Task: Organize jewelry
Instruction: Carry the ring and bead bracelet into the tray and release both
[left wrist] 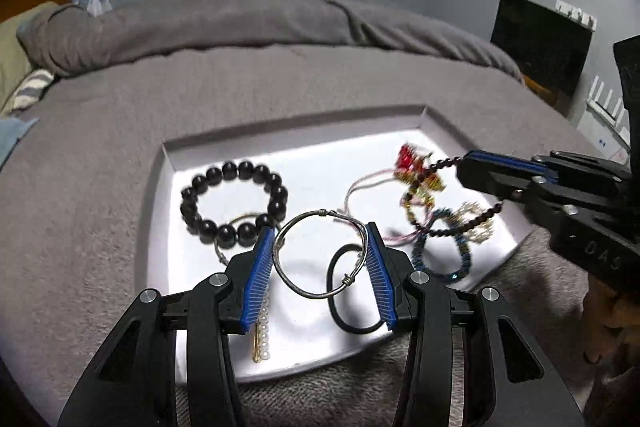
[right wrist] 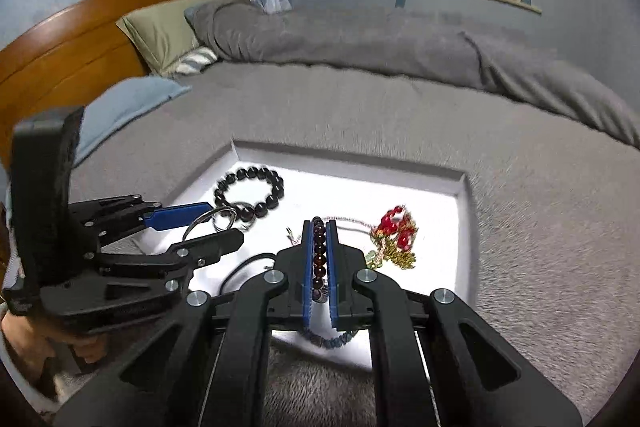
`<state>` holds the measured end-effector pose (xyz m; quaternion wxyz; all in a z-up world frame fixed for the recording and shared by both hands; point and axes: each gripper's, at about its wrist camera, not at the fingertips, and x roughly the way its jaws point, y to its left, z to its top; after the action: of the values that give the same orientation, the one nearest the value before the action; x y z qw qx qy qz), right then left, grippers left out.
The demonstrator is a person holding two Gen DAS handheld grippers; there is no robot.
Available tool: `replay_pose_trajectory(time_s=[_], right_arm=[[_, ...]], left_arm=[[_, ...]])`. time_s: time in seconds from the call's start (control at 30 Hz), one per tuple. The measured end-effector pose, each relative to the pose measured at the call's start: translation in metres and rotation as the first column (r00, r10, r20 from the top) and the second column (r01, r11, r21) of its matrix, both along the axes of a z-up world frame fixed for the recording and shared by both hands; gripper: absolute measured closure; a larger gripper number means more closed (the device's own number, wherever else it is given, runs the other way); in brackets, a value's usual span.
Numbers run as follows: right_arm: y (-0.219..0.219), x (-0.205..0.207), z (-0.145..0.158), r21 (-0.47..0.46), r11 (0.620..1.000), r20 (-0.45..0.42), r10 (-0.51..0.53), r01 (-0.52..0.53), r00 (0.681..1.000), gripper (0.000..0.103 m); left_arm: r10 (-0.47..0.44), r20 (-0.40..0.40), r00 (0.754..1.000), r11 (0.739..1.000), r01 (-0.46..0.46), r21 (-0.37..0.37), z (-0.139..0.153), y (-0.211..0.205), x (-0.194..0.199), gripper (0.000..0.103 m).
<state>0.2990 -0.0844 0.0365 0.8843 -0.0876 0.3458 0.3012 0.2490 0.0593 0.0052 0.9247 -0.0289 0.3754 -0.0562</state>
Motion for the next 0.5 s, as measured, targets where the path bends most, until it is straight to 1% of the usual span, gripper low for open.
replay_pose_trajectory(time_s=[0.17, 0.3, 0.37, 0.4, 0.43, 0.47, 0.5], right_arm=[[-0.001, 0.013, -0.017, -0.06, 0.997, -0.03, -0.045, 0.043, 0.999, 0.097], [-0.01, 0.021, -0.023, -0.061, 0.995, -0.048, -0.077, 0.074, 0.996, 0.097], [-0.012, 0.02, -0.023, -0.059, 0.995, -0.049, -0.079, 0.076, 0.996, 0.097], [-0.012, 0.019, -0.023, -0.06, 0.995, -0.047, -0.08, 0.077, 0.996, 0.095], [-0.013, 0.018, -0.021, -0.053, 0.996, -0.042, -0.079, 0.077, 0.996, 0.095], [-0.014, 0.016, -0.019, -0.045, 0.996, -0.037, -0.078, 0.076, 0.996, 0.09], [-0.015, 0.014, -0.017, -0.037, 0.996, -0.03, -0.078, 0.077, 0.996, 0.078]], left_arm=[[0.001, -0.055, 0.999, 1.0, -0.001, -0.007, -0.013, 0.003, 0.01, 0.056], [0.003, -0.079, 0.997, 1.0, -0.004, -0.006, -0.018, 0.003, 0.013, 0.056], [0.004, -0.081, 0.997, 1.0, -0.005, -0.008, -0.019, 0.004, 0.013, 0.051], [0.005, -0.074, 0.997, 1.0, -0.006, -0.006, -0.018, 0.004, 0.012, 0.044], [0.005, -0.07, 0.998, 1.0, -0.005, -0.005, -0.017, 0.004, 0.011, 0.041], [0.004, -0.064, 0.998, 1.0, -0.004, -0.002, -0.016, 0.004, 0.01, 0.04], [0.007, -0.059, 0.998, 1.0, -0.007, 0.001, -0.015, 0.004, 0.009, 0.04]])
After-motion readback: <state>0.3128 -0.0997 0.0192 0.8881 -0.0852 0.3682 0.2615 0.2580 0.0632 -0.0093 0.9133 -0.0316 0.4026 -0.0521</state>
